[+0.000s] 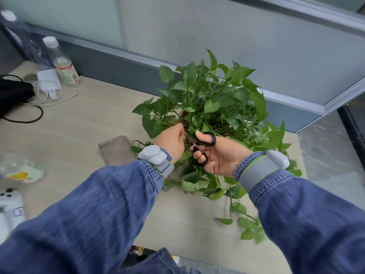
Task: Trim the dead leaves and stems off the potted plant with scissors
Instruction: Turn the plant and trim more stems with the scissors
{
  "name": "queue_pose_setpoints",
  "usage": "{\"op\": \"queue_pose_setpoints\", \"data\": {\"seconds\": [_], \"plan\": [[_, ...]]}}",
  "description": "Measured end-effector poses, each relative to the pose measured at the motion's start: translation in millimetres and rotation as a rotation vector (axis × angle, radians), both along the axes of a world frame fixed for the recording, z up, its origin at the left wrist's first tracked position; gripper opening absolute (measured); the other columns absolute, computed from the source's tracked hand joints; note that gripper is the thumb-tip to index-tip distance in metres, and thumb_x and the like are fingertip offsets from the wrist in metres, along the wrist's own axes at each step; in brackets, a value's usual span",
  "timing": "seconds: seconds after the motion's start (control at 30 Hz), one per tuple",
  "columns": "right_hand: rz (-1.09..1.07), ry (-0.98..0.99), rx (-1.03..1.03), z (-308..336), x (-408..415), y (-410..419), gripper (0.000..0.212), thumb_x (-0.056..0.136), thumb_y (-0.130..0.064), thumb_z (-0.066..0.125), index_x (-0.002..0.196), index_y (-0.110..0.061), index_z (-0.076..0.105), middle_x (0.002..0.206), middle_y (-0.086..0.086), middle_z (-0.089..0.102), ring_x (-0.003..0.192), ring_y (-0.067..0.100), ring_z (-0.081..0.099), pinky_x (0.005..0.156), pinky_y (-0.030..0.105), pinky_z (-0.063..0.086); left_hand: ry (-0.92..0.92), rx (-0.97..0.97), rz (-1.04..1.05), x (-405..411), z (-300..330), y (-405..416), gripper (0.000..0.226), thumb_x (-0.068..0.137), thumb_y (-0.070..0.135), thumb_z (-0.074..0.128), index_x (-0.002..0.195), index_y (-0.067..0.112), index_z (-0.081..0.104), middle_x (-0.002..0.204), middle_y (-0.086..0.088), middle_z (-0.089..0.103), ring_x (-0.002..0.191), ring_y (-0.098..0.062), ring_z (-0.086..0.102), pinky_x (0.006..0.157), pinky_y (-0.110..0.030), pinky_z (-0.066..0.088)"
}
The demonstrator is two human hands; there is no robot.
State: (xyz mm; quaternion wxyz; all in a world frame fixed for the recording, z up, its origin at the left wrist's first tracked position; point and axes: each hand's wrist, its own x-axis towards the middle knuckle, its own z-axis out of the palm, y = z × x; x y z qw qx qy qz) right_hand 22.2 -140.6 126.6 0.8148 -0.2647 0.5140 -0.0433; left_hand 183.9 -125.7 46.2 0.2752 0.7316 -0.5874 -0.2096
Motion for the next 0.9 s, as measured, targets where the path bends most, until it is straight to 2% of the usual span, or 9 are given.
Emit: {"op": "queue_pose_setpoints", "data": {"seconds": [0.17, 0.3, 0.47, 0.53, 0.63, 0.7, 0.77, 0.83, 0.9], "plan": [[0.01, 0.058, -0.077, 0, 3, 1, 0.032, 0.088, -0.044, 0.067, 0.085, -0.014, 0.058, 0.058, -0.005, 0.054, 0.043, 0.002, 0.047, 0.034, 0.01, 0.027, 0.016, -0.017, 0.009, -1, 4, 4, 0.012, 0.09, 0.018, 0.048, 0.079, 0.025, 0.046, 0.07, 0.004, 0.054, 0.065, -0.023, 0.053, 0.054, -0.031, 0.04], [0.061, 0.035, -0.138, 5, -3, 8, 0.031, 0.085, -0.042, 0.069, 0.089, -0.013, 0.06, 0.06, -0.003, 0.055, 0.046, 0.004, 0.048, 0.035, 0.011, 0.03, 0.027, 0.024, -0.011, 7, 14, 6, 0.01, 0.093, 0.022, 0.049, 0.085, 0.02, 0.053, 0.077, -0.001, 0.059, 0.072, -0.026, 0.055, 0.065, -0.035, 0.047], [0.168, -0.076, -0.12, 22, -40, 12, 0.04, 0.081, -0.048, 0.069, 0.102, -0.014, 0.061, 0.066, 0.0, 0.054, 0.053, 0.008, 0.048, 0.037, 0.013, 0.032, -0.068, 0.215, -0.092, 22, 25, 17, 0.038, 0.102, 0.031, 0.036, 0.086, 0.007, 0.06, 0.089, -0.015, 0.063, 0.087, -0.033, 0.059, 0.078, -0.039, 0.048], [0.168, -0.094, -0.125, 25, -57, 16, 0.041, 0.085, -0.048, 0.065, 0.106, -0.014, 0.06, 0.067, -0.001, 0.053, 0.054, 0.007, 0.047, 0.038, 0.013, 0.03, -0.006, 0.149, -0.072, 15, 28, 28, 0.041, 0.103, 0.035, 0.031, 0.086, 0.01, 0.059, 0.089, -0.013, 0.061, 0.087, -0.032, 0.059, 0.078, -0.038, 0.047], [0.158, -0.144, -0.138, 25, -71, 21, 0.04, 0.088, -0.047, 0.062, 0.108, -0.013, 0.059, 0.068, -0.001, 0.053, 0.054, 0.007, 0.048, 0.041, 0.013, 0.027, 0.076, -0.083, -0.052, -10, 30, 50, 0.048, 0.094, 0.06, 0.027, 0.103, 0.021, 0.053, 0.096, -0.001, 0.059, 0.087, -0.022, 0.059, 0.074, -0.036, 0.05], [0.151, -0.176, -0.153, 26, -73, 23, 0.039, 0.09, -0.046, 0.059, 0.109, -0.013, 0.059, 0.069, 0.0, 0.053, 0.055, 0.007, 0.048, 0.042, 0.014, 0.026, 0.04, 0.016, -0.162, -23, 26, 60, 0.066, 0.085, 0.071, 0.037, 0.131, 0.024, 0.037, 0.131, -0.002, 0.051, 0.113, -0.02, 0.055, 0.09, -0.039, 0.05], [0.125, -0.173, -0.175, 25, -75, 26, 0.04, 0.09, -0.046, 0.06, 0.111, -0.012, 0.058, 0.069, 0.0, 0.053, 0.055, 0.008, 0.049, 0.042, 0.014, 0.027, -0.039, 0.18, -0.205, -25, 15, 58, 0.078, 0.083, 0.056, 0.056, 0.145, 0.023, 0.021, 0.145, -0.006, 0.04, 0.122, -0.027, 0.05, 0.099, -0.045, 0.045], [0.097, -0.15, -0.21, 25, -78, 28, 0.045, 0.088, -0.047, 0.062, 0.115, -0.012, 0.058, 0.069, 0.0, 0.054, 0.054, 0.008, 0.049, 0.04, 0.014, 0.029, -0.035, 0.231, -0.143, -16, 13, 46, 0.063, 0.085, 0.031, 0.06, 0.142, 0.021, 0.033, 0.13, -0.01, 0.056, 0.108, -0.03, 0.059, 0.09, -0.037, 0.049], [0.077, -0.131, -0.239, 24, -83, 30, 0.047, 0.088, -0.047, 0.062, 0.119, -0.012, 0.057, 0.069, 0.001, 0.054, 0.054, 0.008, 0.049, 0.039, 0.014, 0.029, 0.0, 0.215, -0.047, -2, 20, 33, 0.043, 0.085, 0.018, 0.058, 0.128, 0.016, 0.054, 0.115, -0.013, 0.065, 0.097, -0.03, 0.061, 0.076, -0.028, 0.045]]}}
